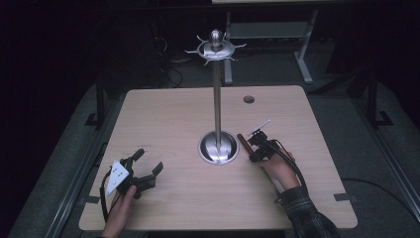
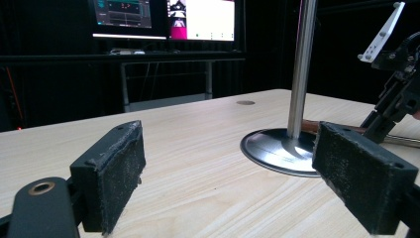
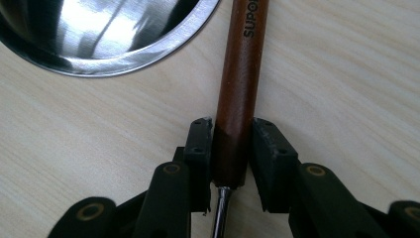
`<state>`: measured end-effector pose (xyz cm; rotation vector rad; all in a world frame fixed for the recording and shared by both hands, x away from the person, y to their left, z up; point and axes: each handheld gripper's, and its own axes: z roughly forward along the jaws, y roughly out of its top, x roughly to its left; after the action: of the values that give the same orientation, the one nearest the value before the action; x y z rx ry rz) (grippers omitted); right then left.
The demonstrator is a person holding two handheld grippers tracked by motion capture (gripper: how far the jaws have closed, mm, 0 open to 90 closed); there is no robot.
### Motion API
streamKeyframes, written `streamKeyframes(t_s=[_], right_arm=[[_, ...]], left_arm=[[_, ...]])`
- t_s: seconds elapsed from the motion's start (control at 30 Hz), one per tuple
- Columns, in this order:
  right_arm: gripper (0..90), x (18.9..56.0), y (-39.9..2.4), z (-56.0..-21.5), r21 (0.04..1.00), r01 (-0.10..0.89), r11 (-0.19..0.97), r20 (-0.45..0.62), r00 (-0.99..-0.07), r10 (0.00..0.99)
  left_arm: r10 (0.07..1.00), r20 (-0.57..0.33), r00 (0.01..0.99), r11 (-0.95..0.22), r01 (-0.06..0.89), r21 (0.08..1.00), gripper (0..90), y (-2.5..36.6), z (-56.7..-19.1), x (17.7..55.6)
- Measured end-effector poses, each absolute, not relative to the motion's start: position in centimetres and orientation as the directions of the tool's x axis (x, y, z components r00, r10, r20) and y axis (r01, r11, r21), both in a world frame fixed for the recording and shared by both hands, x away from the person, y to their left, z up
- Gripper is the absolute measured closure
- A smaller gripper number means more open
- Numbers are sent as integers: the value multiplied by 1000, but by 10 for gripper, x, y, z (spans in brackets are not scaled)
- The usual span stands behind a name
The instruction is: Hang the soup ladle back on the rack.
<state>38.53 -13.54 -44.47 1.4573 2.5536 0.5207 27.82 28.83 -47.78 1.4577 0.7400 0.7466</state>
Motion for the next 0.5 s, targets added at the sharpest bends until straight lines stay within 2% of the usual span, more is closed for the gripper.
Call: streamKeyframes(t_s=[0.5], right_arm=[[731,385,-143,-443,405,815,414,53,-473,879]], left_arm=[[813,13,582,-20,5,1000,125,288,-478,278]])
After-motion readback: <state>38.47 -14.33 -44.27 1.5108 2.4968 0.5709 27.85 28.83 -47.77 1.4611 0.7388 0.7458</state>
